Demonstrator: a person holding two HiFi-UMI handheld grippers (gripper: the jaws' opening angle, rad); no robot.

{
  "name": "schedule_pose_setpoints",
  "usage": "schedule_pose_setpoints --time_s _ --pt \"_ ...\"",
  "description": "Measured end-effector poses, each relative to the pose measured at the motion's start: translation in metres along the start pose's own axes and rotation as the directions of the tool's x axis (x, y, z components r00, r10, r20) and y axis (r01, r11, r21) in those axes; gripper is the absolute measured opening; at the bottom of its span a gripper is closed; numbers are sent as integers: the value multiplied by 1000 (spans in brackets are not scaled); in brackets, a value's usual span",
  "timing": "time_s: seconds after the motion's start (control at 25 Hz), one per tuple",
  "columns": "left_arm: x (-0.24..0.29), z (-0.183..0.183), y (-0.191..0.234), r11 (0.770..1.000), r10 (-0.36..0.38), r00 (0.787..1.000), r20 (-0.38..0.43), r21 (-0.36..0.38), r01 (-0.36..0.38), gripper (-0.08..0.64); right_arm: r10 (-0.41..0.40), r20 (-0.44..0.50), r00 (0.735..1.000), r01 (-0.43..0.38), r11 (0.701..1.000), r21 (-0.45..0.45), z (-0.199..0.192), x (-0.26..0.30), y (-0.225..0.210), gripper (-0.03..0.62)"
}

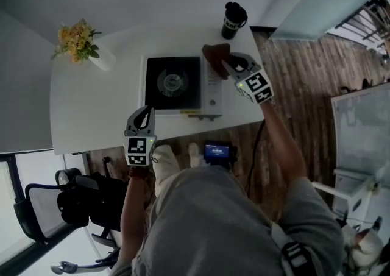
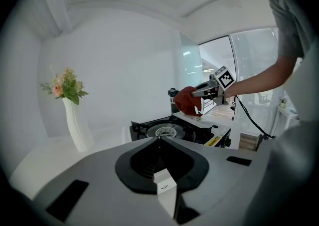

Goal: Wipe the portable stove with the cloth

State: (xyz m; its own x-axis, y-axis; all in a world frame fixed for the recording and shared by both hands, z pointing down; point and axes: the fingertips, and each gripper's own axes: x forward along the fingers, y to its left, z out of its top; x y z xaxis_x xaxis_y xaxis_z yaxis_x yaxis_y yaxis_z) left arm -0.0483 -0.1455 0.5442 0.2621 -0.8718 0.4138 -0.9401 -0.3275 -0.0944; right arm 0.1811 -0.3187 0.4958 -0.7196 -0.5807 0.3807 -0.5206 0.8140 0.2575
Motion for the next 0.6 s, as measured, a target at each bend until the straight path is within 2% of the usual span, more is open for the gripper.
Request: schedule_pose_setpoints --time_s 0.16,0.36,0.6 --pt "7 -12 5 1000 -20 1000 -23 12 21 34 35 -92 995 -37 999 -21 -19 25 0 67" --pt "19 -9 7 999 -41 999 -24 33 42 46 26 -168 985 -30 999 -26 -38 44 -10 67" --pt "30 -20 7 996 -84 994 -63 1 84 100 46 -260 965 -52 999 -17 -60 61 -12 67"
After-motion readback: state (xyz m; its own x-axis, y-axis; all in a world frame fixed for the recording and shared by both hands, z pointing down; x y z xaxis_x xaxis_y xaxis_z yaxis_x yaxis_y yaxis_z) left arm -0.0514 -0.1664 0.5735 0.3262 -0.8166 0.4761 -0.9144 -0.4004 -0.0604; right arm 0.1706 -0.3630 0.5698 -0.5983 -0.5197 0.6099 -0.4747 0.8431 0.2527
